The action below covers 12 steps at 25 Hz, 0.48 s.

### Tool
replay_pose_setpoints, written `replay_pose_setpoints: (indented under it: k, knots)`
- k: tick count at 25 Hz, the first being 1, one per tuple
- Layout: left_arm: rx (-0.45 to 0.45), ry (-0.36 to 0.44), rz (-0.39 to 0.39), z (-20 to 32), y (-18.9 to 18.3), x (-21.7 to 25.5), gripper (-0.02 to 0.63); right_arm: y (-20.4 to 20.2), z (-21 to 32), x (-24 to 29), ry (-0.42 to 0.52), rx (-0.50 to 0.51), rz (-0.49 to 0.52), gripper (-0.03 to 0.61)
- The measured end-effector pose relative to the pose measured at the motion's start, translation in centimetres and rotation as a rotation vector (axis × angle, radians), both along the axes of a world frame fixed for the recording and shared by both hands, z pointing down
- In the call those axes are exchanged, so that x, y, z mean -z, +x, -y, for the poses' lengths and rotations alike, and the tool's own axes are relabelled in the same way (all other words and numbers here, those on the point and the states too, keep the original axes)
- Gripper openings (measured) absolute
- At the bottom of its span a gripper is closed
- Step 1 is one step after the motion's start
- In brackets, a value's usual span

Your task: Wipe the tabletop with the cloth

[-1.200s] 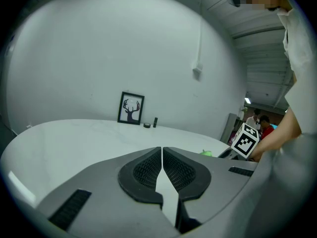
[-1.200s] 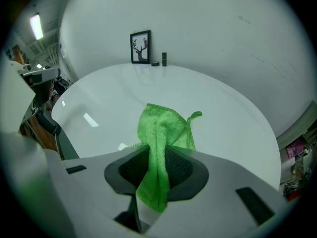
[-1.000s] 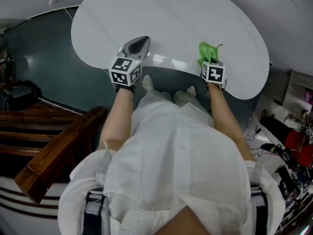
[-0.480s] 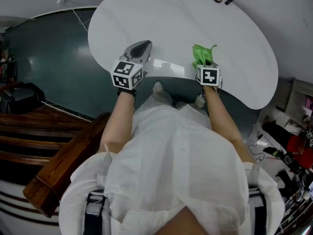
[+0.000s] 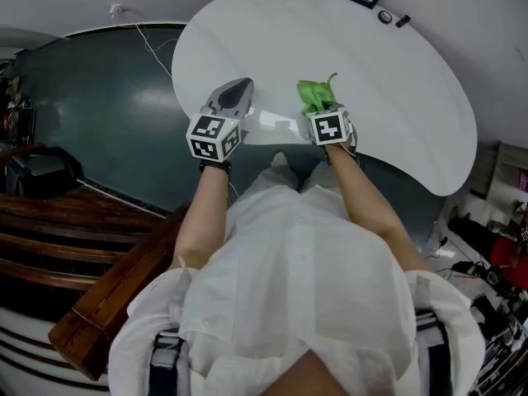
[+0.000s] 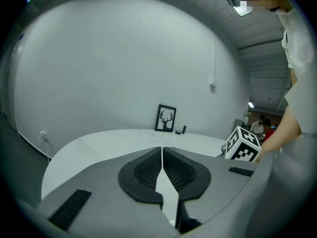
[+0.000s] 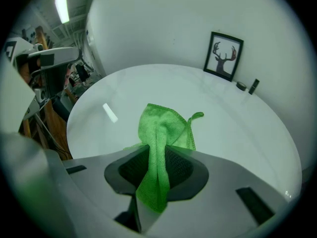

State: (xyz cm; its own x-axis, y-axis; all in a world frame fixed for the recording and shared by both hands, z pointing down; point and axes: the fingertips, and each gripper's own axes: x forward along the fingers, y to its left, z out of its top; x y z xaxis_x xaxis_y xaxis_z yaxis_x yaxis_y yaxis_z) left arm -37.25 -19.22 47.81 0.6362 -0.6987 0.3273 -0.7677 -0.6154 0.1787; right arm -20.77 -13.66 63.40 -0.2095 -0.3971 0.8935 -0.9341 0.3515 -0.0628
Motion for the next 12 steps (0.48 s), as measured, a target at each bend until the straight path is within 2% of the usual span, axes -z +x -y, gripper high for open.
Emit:
replay_pose_setpoints:
  k: [3, 7, 12]
  knots:
    - [0.023, 0.001, -0.004, -0.2, -1.1, 0.2, 0.020, -3.9, 0.9, 0.4, 0.013, 0.097, 0.030, 0.091]
    - [0.045, -0.004, 0.008, 0.6, -1.8, -0.1, 0.020, -7.6, 4.4, 2.1, 0.103, 0.244, 0.035, 0.091]
    - [0.048, -0.008, 0.024, 2.4, -1.1, 0.3, 0.020, -9.7, 7.2, 2.6, 0.107, 0.306, 0.054, 0.091]
